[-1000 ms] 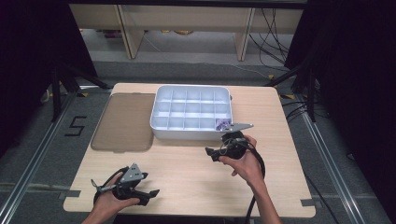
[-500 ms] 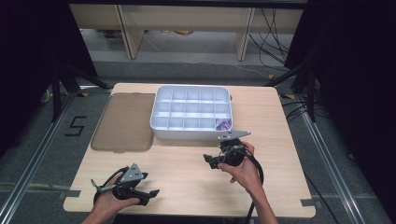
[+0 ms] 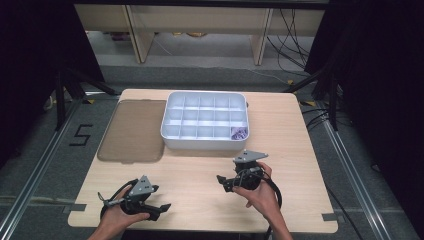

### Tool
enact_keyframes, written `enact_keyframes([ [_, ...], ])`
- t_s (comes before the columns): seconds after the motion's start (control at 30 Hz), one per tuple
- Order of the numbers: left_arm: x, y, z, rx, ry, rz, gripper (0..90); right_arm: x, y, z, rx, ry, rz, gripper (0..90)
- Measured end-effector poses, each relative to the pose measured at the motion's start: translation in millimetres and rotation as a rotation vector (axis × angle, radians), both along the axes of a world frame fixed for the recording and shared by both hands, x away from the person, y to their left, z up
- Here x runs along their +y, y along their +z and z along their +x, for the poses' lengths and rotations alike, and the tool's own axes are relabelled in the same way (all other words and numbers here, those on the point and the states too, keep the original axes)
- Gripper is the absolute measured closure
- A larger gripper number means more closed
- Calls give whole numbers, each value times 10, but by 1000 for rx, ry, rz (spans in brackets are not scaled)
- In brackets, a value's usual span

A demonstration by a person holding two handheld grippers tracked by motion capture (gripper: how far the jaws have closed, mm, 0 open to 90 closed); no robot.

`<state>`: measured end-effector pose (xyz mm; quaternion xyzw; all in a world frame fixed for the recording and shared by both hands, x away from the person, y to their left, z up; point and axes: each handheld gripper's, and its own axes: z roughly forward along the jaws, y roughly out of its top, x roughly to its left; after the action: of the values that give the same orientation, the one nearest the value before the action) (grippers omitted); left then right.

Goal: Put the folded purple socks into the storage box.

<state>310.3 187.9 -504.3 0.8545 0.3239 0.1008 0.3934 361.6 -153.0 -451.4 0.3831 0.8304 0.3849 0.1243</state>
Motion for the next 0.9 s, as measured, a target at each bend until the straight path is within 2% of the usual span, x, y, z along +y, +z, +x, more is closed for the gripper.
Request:
enact_keyframes([
  [0.13, -3, 0, -3, -2, -5, 7, 222, 8, -61, -72, -6, 4, 2, 176],
  [0.17, 4, 4, 5, -9, -19, 24, 221, 14, -66, -97, 14, 5, 4, 177],
  [0.2, -7, 0, -7, 0, -6, 15, 221, 9, -92, -106, -4, 16, 0, 176],
  [0.23, -5, 6, -3, -8, -26, 20, 221, 18, -108, -129, 4, 9, 8, 176],
  [0.27, -8, 4, -6, -10, -24, 19, 222, 10, -129, -138, -7, 21, -1, 176],
  [0.33, -8, 3, -5, -12, -32, 23, 221, 11, -163, -173, 3, 23, -1, 175],
  [0.4, -12, 1, -7, -11, -27, 26, 221, 14, -194, -210, 18, 21, 3, 174],
  [0.43, -18, -4, -13, 0, -15, 18, 221, 8, -219, -217, 7, 35, -5, 173],
  [0.47, -19, -4, -14, -1, -15, 18, 221, 17, -230, -248, 27, 27, -2, 172],
  [0.57, -24, -6, -20, 2, -15, 12, 221, 22, -288, -284, -1, 56, -15, 167],
  [0.6, -16, -1, -14, -10, -21, 31, 221, 29, -292, -308, 10, 49, -12, 165],
  [0.63, -24, -5, -20, -9, -18, 21, 220, 27, -315, -312, -3, 62, -15, 165],
  [0.67, -26, -4, -24, -8, -23, 21, 220, 32, -317, -336, 7, 58, -12, 164],
  [0.7, -28, -5, -25, -10, -26, 23, 220, 32, -339, -342, -9, 70, -11, 164],
  [0.73, -29, -5, -24, -10, -27, 26, 219, 36, -343, -366, 2, 65, -10, 164],
  [0.87, -35, -11, -25, -9, -22, 27, 212, 30, -384, -410, -2, 92, -11, 164],
  [0.9, -35, -12, -25, -10, -19, 30, 211, 30, -382, -432, 8, 75, -9, 164],
])
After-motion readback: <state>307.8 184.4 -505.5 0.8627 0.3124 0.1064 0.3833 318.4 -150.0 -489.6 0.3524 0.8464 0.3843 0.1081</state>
